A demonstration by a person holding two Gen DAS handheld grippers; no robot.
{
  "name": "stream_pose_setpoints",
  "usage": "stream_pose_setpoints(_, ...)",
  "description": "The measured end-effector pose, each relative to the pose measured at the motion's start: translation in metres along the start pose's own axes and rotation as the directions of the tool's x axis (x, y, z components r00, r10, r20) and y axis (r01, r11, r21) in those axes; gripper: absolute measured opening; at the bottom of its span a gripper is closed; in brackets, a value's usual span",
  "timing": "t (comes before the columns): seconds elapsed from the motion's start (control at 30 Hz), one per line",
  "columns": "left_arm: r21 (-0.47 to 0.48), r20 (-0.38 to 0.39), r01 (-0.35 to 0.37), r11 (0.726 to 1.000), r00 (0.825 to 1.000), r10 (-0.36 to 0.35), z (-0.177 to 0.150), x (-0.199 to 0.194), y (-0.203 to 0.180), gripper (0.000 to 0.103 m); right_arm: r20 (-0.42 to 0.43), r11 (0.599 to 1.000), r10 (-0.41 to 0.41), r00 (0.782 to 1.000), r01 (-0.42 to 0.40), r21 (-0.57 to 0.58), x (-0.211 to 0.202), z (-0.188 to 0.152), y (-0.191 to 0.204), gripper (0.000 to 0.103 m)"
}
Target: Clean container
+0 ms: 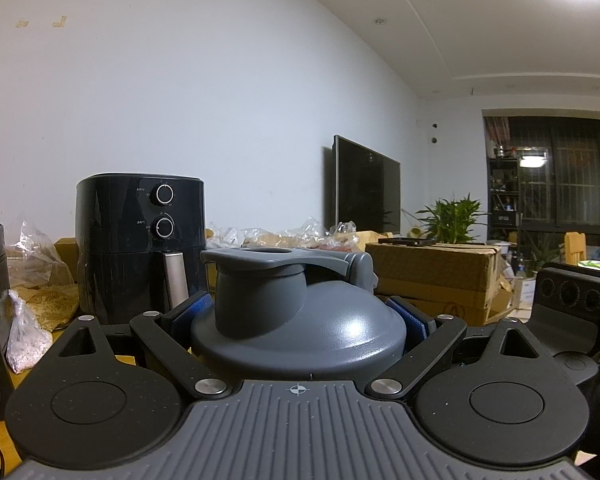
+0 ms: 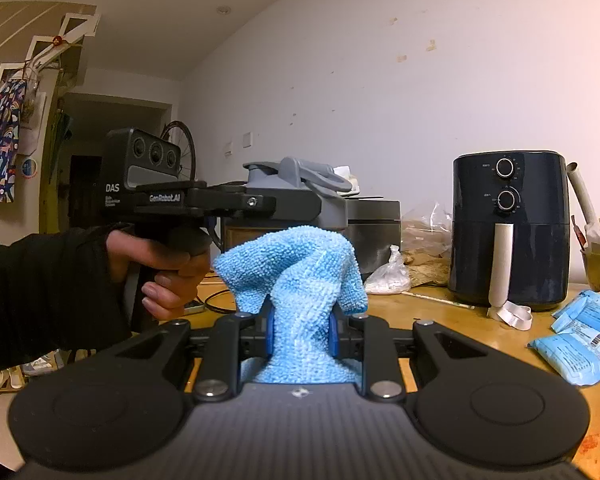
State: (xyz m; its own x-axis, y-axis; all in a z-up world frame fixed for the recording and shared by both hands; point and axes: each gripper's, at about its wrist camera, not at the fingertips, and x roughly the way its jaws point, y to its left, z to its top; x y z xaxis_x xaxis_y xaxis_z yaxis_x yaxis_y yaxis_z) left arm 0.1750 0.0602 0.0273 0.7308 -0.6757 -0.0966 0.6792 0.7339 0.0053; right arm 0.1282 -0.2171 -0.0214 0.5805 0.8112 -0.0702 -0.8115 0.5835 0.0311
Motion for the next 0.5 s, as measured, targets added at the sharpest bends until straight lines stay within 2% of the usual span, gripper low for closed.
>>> stream_pose_setpoints(0.5, -0.009, -0.008, 0.0, 1.0, 1.0, 0.0, 0.003, -0.002, 0.003, 0.094, -0.042, 1.0, -0.002, 0.999, 0.001, -0.026, 0.021, 0.017, 0.007, 0.024)
